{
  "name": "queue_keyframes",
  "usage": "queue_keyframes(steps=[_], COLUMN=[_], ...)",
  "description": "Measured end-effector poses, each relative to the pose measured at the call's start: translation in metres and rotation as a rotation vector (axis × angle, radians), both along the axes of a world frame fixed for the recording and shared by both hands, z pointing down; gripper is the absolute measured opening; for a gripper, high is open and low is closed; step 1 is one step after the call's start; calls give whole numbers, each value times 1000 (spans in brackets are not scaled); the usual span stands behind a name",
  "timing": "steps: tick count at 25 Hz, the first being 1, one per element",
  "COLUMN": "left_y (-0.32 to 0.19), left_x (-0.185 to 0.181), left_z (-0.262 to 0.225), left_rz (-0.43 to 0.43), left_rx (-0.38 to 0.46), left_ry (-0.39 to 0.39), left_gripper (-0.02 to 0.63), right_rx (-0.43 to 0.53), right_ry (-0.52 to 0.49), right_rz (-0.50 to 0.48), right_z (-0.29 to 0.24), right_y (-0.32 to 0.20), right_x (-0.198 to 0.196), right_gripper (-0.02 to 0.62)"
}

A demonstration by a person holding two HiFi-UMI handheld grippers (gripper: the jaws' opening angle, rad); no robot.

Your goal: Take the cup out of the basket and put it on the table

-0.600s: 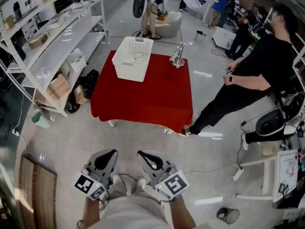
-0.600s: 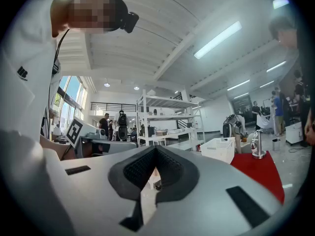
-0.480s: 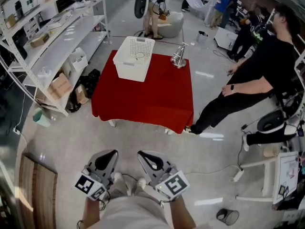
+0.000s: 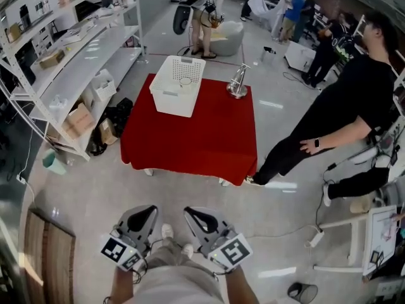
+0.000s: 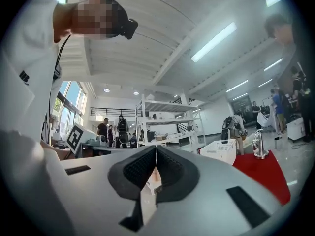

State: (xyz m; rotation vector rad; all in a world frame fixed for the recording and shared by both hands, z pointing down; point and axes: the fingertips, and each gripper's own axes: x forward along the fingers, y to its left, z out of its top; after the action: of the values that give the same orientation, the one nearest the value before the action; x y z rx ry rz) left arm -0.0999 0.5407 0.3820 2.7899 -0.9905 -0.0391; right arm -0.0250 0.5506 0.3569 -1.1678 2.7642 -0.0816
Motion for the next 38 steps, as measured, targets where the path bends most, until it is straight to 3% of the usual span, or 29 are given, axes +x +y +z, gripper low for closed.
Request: queue_keyframes(steps=[7, 26, 38], left_y=[-32, -134, -190], left_x=[-8, -49, -53], left_z=[4, 4, 8], left_rz=[12, 79, 99], left_rx=[-8, -4, -13], left_ry=[18, 52, 58], left_gripper=[11, 11, 11], right_rx=[4, 10, -3], right_ry=[46, 56, 81], right_rz=[20, 68, 101], right_z=[6, 8, 11], right_y=[-31, -128, -182], right_x=[-7, -50, -51], right_gripper=[8, 8, 8])
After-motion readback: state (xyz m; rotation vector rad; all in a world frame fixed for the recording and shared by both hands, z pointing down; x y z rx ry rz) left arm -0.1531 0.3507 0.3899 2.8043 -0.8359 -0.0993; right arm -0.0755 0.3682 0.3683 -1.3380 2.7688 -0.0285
